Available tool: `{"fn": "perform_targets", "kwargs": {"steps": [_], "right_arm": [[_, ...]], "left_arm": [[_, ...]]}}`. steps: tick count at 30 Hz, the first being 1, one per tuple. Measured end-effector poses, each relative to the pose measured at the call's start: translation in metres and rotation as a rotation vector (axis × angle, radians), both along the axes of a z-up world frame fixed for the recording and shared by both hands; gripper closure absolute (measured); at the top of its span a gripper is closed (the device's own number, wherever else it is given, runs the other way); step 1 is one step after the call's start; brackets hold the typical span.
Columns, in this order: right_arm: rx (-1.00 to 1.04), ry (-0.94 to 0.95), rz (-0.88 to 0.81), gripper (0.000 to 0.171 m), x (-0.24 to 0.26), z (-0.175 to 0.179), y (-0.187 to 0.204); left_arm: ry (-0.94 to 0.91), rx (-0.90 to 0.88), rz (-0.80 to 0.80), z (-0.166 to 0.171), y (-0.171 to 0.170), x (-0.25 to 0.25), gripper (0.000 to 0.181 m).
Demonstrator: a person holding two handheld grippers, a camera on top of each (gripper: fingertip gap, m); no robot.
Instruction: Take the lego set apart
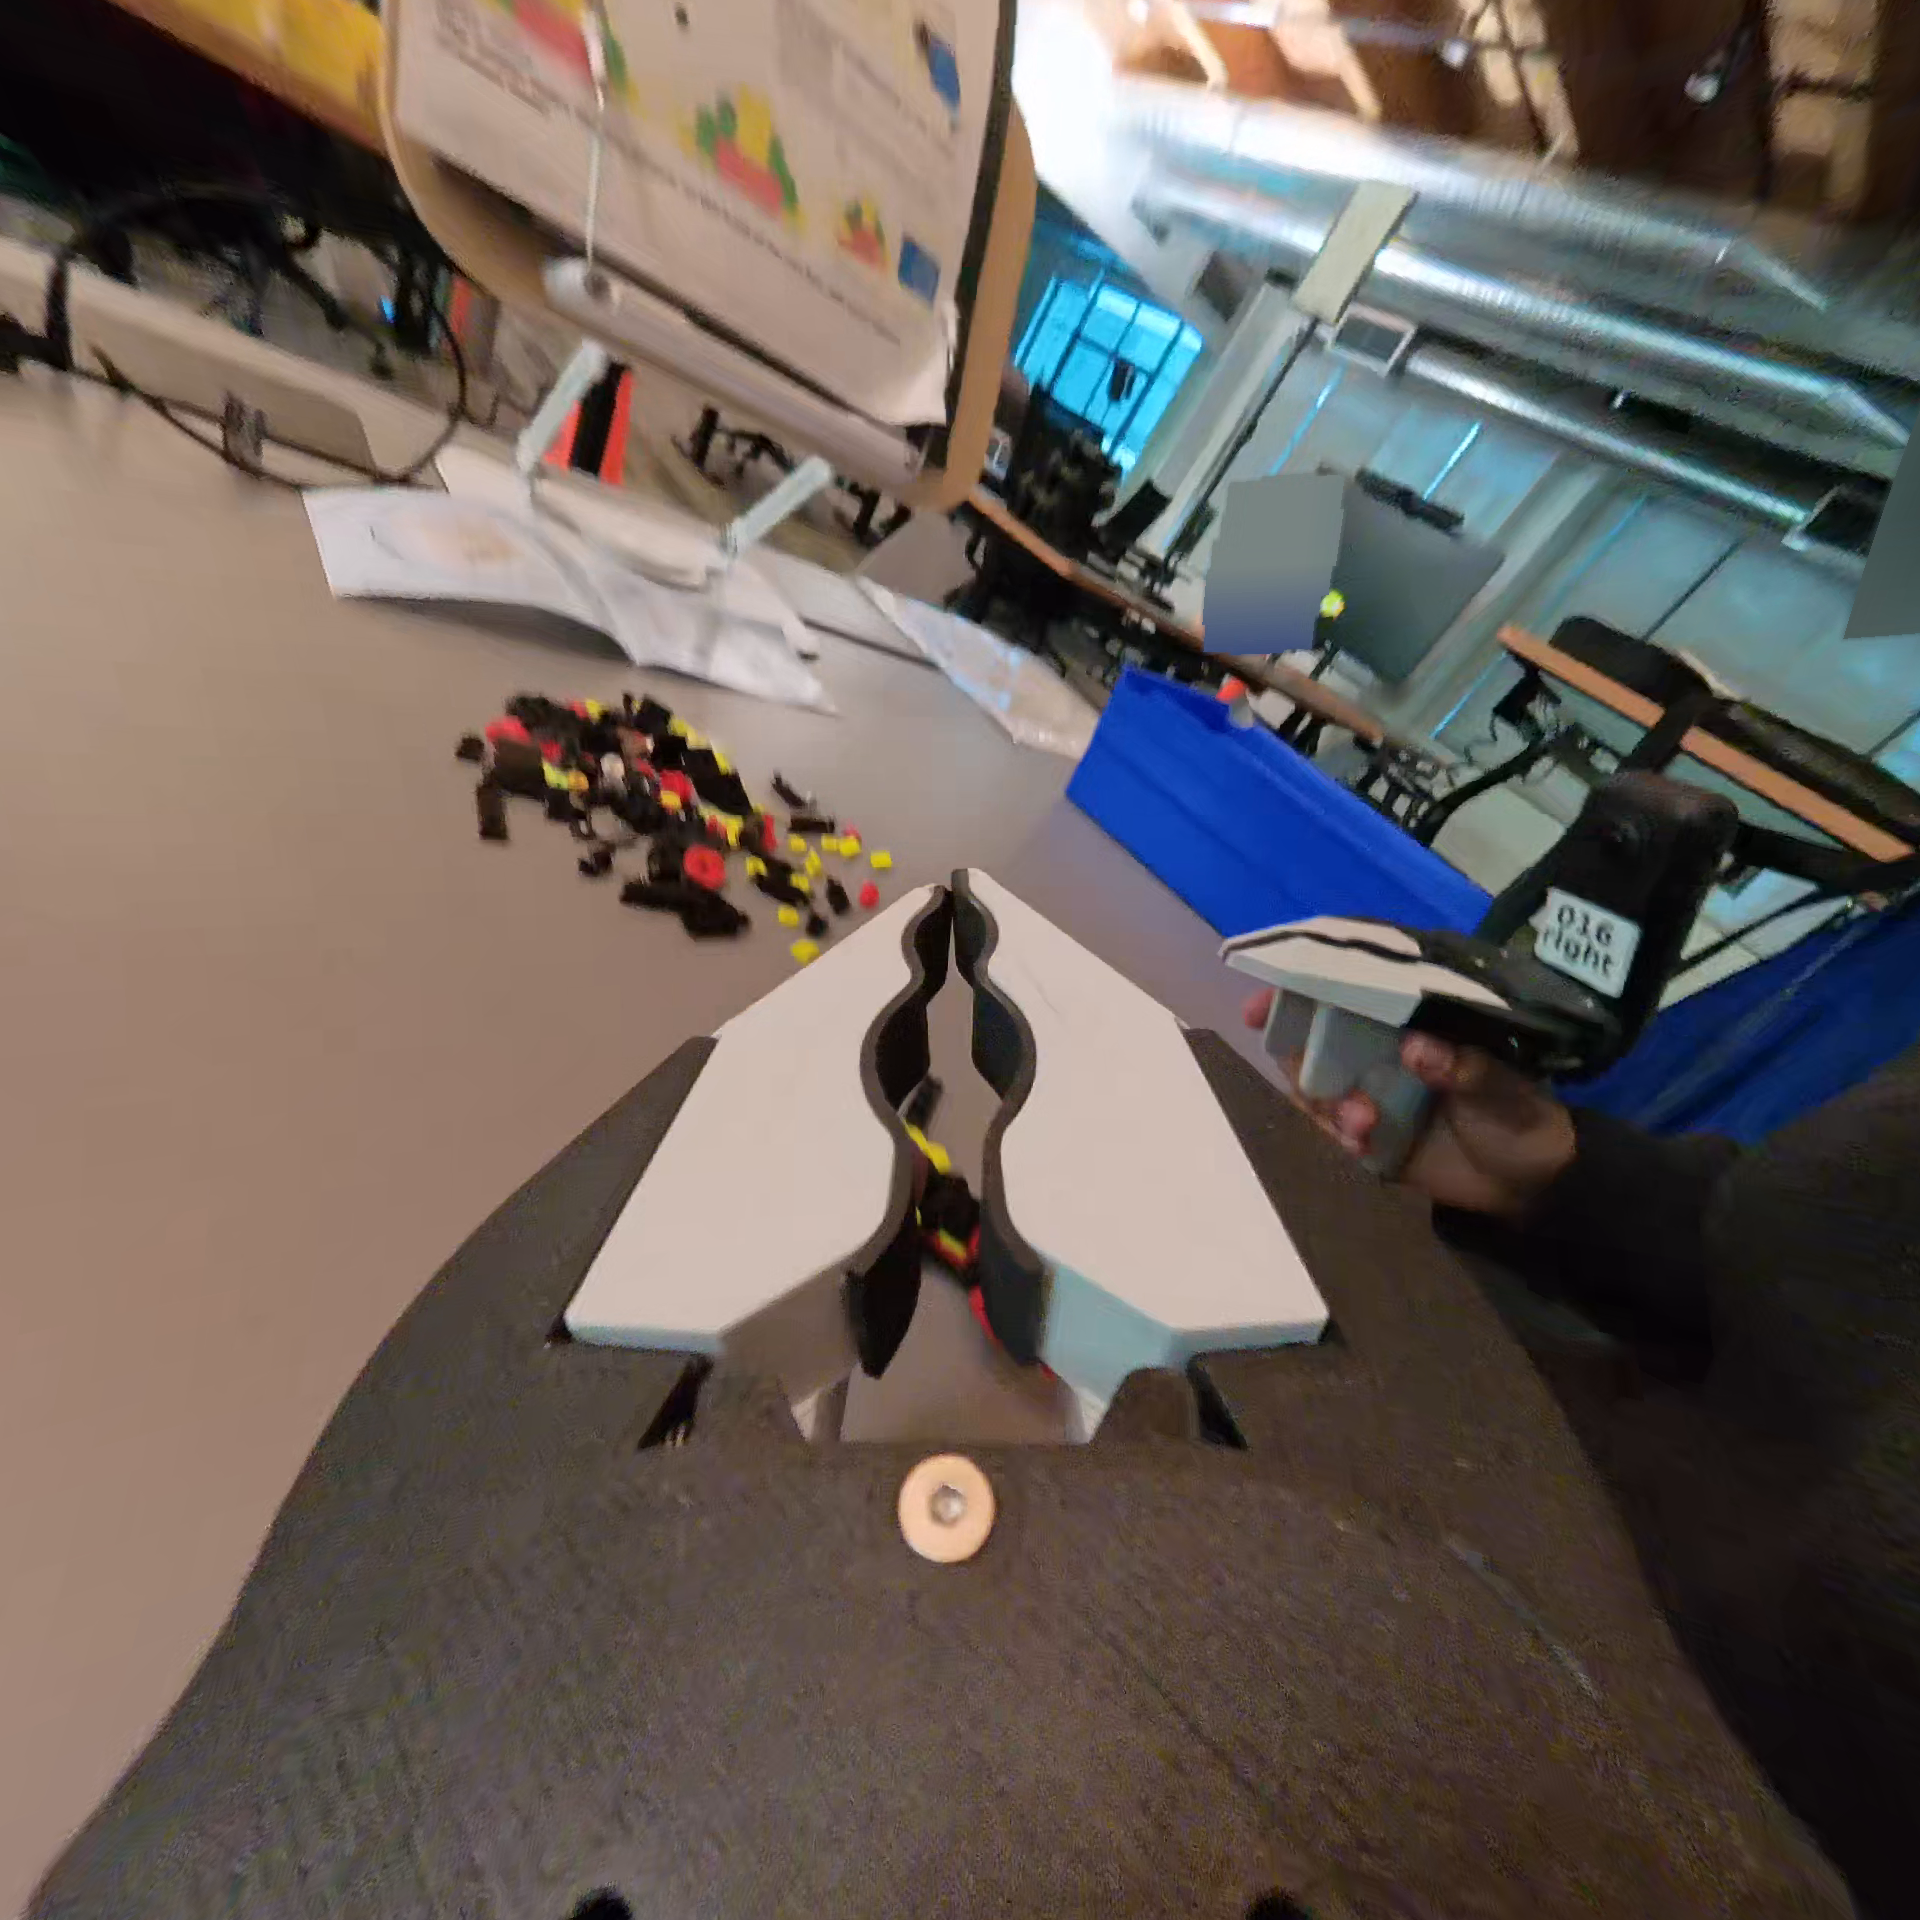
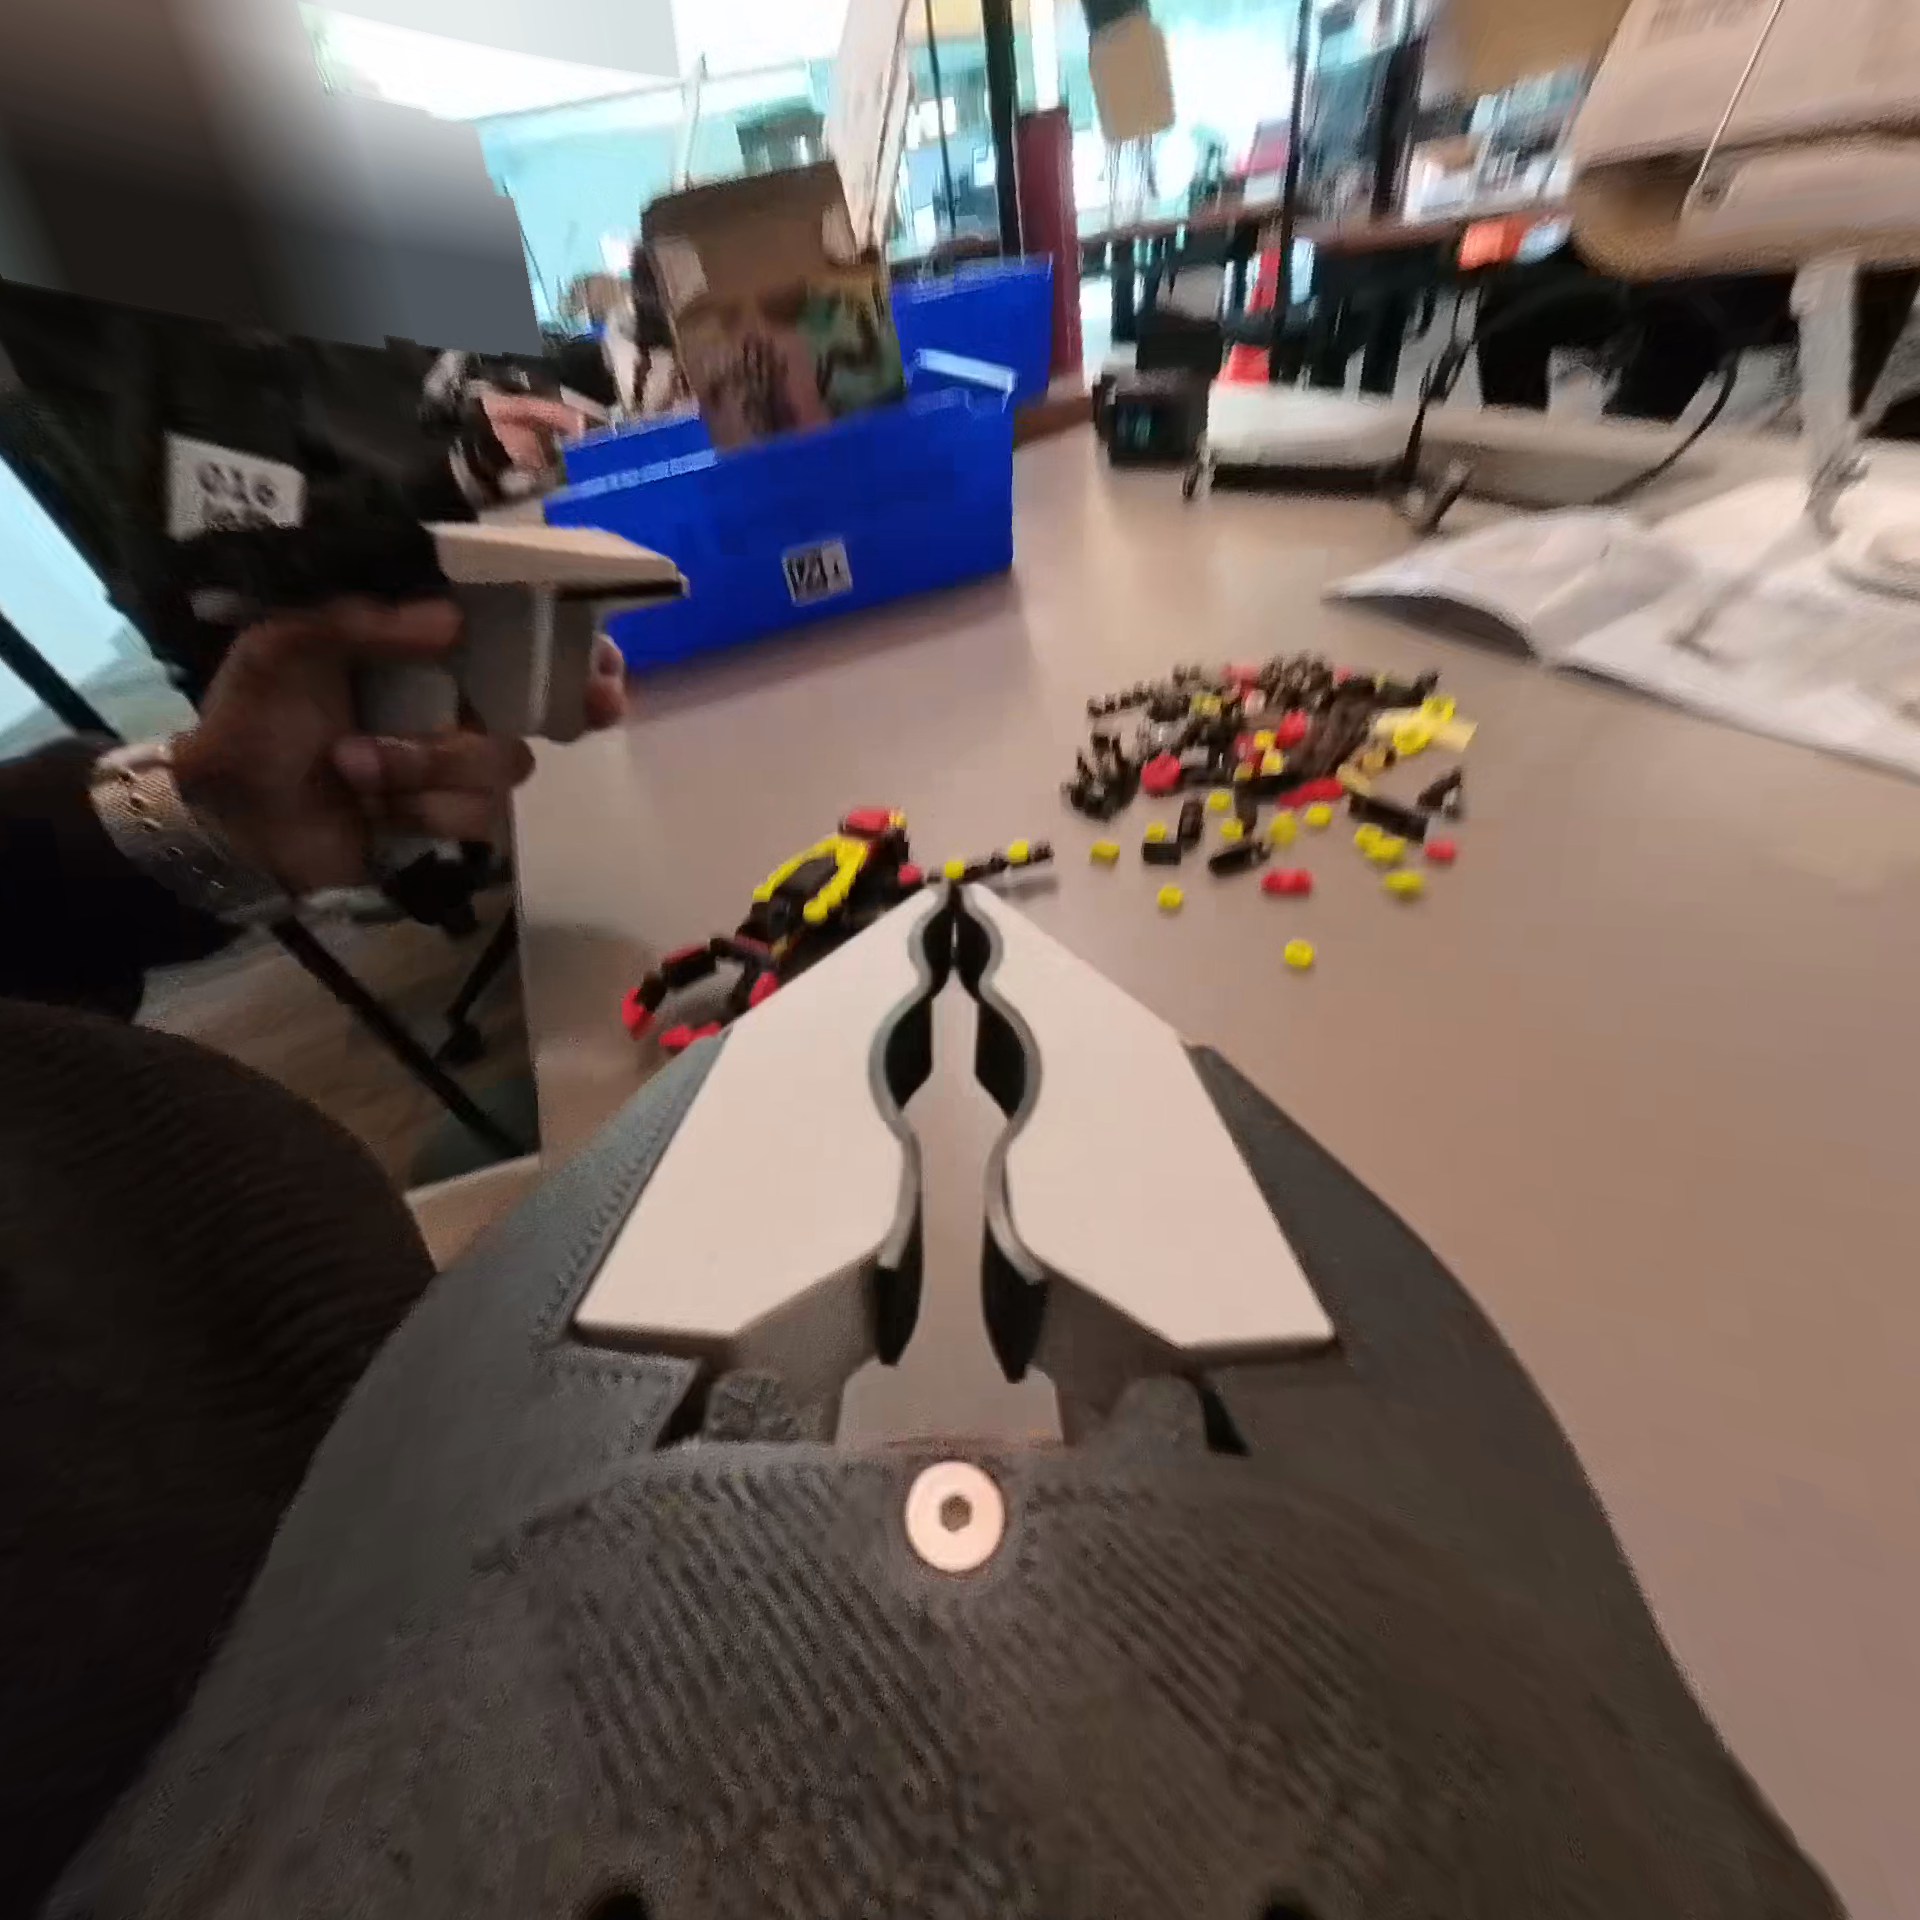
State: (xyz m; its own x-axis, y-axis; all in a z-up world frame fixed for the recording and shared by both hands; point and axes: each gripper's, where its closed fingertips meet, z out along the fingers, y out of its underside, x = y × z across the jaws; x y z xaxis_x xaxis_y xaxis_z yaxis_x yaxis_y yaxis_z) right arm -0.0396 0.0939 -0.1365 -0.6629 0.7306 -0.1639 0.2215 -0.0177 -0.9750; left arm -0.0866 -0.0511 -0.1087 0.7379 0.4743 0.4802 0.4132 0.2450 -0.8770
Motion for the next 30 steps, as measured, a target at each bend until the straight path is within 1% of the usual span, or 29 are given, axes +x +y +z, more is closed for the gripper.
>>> {"fn": "perform_targets", "kwargs": {"steps": [2, 4, 6, 9, 11, 13, 16, 19, 21, 23, 26, 30], "right_arm": [[-0.045, 0.011, 0.001, 0.171, -0.012, 0.005, -0.002], [-0.077, -0.071, 0.082, 0.171, -0.016, -0.001, -0.012], [-0.109, -0.16, 0.18, 0.171, -0.013, -0.007, -0.024], [-0.133, -0.231, 0.239, 0.171, -0.008, -0.012, -0.031], [-0.125, -0.252, 0.261, 0.171, 0.001, -0.015, -0.032], [-0.092, -0.245, 0.253, 0.171, 0.005, -0.017, -0.03], [-0.041, -0.226, 0.239, 0.171, 0.009, -0.017, -0.026], [-0.101, -0.244, 0.247, 0.171, 0.012, -0.016, -0.03], [-0.171, -0.289, 0.272, 0.171, 0.015, -0.015, -0.036], [-0.199, -0.309, 0.289, 0.171, 0.018, -0.014, -0.04], [-0.14, -0.29, 0.273, 0.171, 0.014, -0.017, -0.044], [-0.068, -0.266, 0.278, 0.171, 0.0, -0.021, -0.058]], "left_arm": [[0.025, -0.01, 0.033, 0.002, 0.008, -0.02, 0.181], [-0.01, -0.053, 0.098, 0.002, 0.019, -0.043, 0.181], [-0.051, -0.089, 0.153, 0.008, 0.038, -0.06, 0.181], [0.001, -0.101, 0.101, 0.026, 0.08, -0.063, 0.181], [0.035, -0.128, 0.086, 0.026, 0.095, -0.058, 0.181], [0.045, -0.157, 0.111, 0.016, 0.094, -0.052, 0.181], [0.021, -0.155, 0.166, 0.003, 0.078, -0.039, 0.181], [-0.015, -0.105, 0.216, 0.002, 0.064, -0.032, 0.181], [-0.022, -0.075, 0.17, 0.008, 0.069, -0.028, 0.181], [-0.007, -0.123, 0.148, 0.005, 0.071, -0.025, 0.181], [0.034, -0.192, 0.149, -0.004, 0.067, -0.024, 0.181], [0.009, -0.286, 0.172, -0.027, 0.045, -0.019, 0.181]]}}
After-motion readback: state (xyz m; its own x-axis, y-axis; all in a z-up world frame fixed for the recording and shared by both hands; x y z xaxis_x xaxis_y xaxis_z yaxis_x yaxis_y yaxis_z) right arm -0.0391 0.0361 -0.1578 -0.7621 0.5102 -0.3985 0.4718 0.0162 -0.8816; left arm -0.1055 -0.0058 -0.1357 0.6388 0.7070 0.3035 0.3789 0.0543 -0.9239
